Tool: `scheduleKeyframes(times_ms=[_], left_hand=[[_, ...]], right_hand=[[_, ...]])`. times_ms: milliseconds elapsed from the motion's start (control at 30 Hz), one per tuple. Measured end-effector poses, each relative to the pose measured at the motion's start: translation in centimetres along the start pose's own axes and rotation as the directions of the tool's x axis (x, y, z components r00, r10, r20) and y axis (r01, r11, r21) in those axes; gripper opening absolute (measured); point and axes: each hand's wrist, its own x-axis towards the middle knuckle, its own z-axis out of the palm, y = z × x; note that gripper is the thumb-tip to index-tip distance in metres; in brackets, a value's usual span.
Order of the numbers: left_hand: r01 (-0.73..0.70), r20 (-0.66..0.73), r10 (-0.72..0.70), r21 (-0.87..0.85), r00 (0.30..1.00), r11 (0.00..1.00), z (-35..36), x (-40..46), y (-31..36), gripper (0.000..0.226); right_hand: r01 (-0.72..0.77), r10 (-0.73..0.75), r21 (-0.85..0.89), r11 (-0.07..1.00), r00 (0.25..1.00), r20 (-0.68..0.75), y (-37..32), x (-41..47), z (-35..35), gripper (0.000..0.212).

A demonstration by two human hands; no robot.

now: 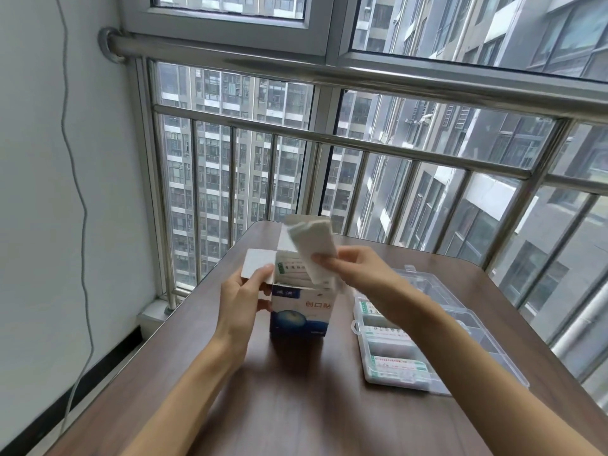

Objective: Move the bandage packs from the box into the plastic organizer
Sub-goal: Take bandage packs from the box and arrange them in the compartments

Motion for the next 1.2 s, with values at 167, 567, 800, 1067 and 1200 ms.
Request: scheduleKeyframes(times_ms=[167,567,800,1067,1200], left_hand=[[0.045,-0.039,-0.043,0.061,0.998,0.997,-0.6,0.7,-0.2,0.014],[-0.371,-0.188,0.427,0.269,0.885,0.889,1.7,-2.6,3.1,0.005],[-0.469,0.424,0.266,0.499,0.866,0.729,10.3,-4.6,0.7,0.012],[-0.48,0.376,0.308,0.763,0.874,0.433,12.7,-4.2,-4.5,0.025],[-0.441,0.406,0.175,0.787,0.897,0.432,12.3,-3.4,-5.2,0.034]], right_hand=[[-0.028,0.043,0.235,0.972,0.997,-0.059,0.3,0.2,-1.3,0.015],[-0.101,0.159,0.337,0.936,0.976,-0.147,6.2,-5.5,-7.0,0.024],[-0.033,0.16,0.28,0.959,0.881,-0.444,9.4,-8.6,-11.2,0.012],[0.002,0.135,0.253,0.967,0.841,-0.524,11.1,-10.1,-13.0,0.015],[-0.028,0.152,0.257,0.966,0.864,-0.48,11.1,-9.8,-12.3,0.013]])
